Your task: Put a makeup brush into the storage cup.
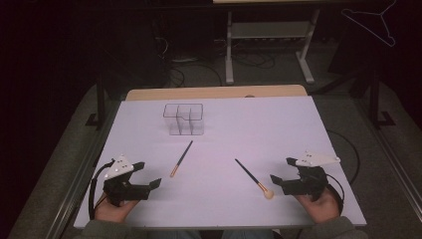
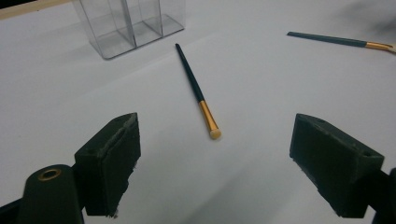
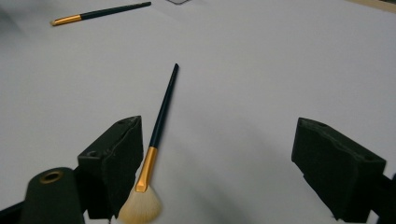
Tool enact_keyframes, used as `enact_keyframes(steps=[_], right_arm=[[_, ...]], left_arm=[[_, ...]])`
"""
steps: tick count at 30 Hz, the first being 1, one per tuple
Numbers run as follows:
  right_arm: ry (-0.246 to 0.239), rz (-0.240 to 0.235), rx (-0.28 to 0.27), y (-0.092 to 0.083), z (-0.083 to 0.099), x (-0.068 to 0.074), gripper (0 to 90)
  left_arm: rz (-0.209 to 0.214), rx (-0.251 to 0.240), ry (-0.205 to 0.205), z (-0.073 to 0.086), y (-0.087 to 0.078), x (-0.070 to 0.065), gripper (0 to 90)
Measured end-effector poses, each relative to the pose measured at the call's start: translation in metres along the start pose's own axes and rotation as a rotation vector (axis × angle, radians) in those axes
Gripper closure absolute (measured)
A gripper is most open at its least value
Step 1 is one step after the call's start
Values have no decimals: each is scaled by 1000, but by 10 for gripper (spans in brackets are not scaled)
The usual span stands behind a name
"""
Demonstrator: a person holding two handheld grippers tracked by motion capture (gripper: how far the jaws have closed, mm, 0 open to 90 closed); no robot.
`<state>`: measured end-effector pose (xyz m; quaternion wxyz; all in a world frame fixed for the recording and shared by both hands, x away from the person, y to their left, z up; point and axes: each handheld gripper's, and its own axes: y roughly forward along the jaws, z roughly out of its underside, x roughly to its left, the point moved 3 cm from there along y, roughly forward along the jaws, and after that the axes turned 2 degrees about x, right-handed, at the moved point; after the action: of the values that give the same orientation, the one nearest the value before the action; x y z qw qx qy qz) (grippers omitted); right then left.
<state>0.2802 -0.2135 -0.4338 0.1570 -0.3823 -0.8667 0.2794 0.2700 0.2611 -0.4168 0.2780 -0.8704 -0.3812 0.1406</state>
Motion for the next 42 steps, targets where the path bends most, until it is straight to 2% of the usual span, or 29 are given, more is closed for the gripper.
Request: enact_keyframes(steps=[3,5,6,7,8,9,10,12,13,14,15,16,17,19,24,26,27,29,35,36,38,39,41,42], right_arm=[[6,2,-8,-2,2,-3,157],[7,2,-8,-2,2,-3,157],[7,2,-6,-2,2,-3,156],[5,3,-6,-2,2,-2,156],[8,4,-6,-2,1,-2,157],[9,5,-5,-2,1,-2,157],[5,3,-1,0,1,-2,156],[5,1,2,0,1,-2,156],[6,1,3,0,0,-2,156],[2,3,1,0,0,-2,156],[4,2,2,0,0,-2,156],[4,2,5,0,0,-2,156],[4,5,4,0,-1,-2,156],[4,6,3,-1,-1,-2,157],[3,12,0,-2,-2,-2,158],[4,14,-4,-2,-3,-3,158],[4,12,-1,-2,-4,-2,158],[-2,13,-3,-2,-4,-1,159],[-7,13,-1,-1,-6,-1,160],[-6,13,-4,-2,-6,-1,161],[-5,15,-5,-2,-7,-1,165],[-7,14,-6,-2,-7,-1,166],[-7,15,-6,-2,-7,-1,168],[-7,15,-6,-2,-7,-1,168]], left_arm=[[2,10,-8,0,3,-1,179],[4,7,1,-1,4,-1,181],[5,8,-9,-1,5,-2,181],[1,20,0,-2,5,-1,181],[2,15,-12,-2,6,-3,182],[2,20,-3,-2,6,-2,187],[4,28,-15,-3,6,-3,188],[5,29,-1,-6,6,-3,188],[4,28,-7,-6,6,-4,189],[1,26,14,-7,6,-4,189],[3,21,-1,-8,6,-5,189],[4,28,13,-9,5,-4,194],[5,24,-1,-9,5,-5,199],[14,16,5,-12,5,-4,202],[14,20,-8,-19,5,-4,238],[10,24,13,-24,6,-1,249],[15,24,-2,-26,8,-2,270],[15,46,-2,-33,12,0,277],[22,64,-12,-48,21,3,295],[20,84,1,-54,27,5,306],[19,95,-1,-56,31,6,313],[15,127,5,-60,39,9,323],[16,136,-7,-61,42,9,334],[17,155,-13,-63,48,11,334]])
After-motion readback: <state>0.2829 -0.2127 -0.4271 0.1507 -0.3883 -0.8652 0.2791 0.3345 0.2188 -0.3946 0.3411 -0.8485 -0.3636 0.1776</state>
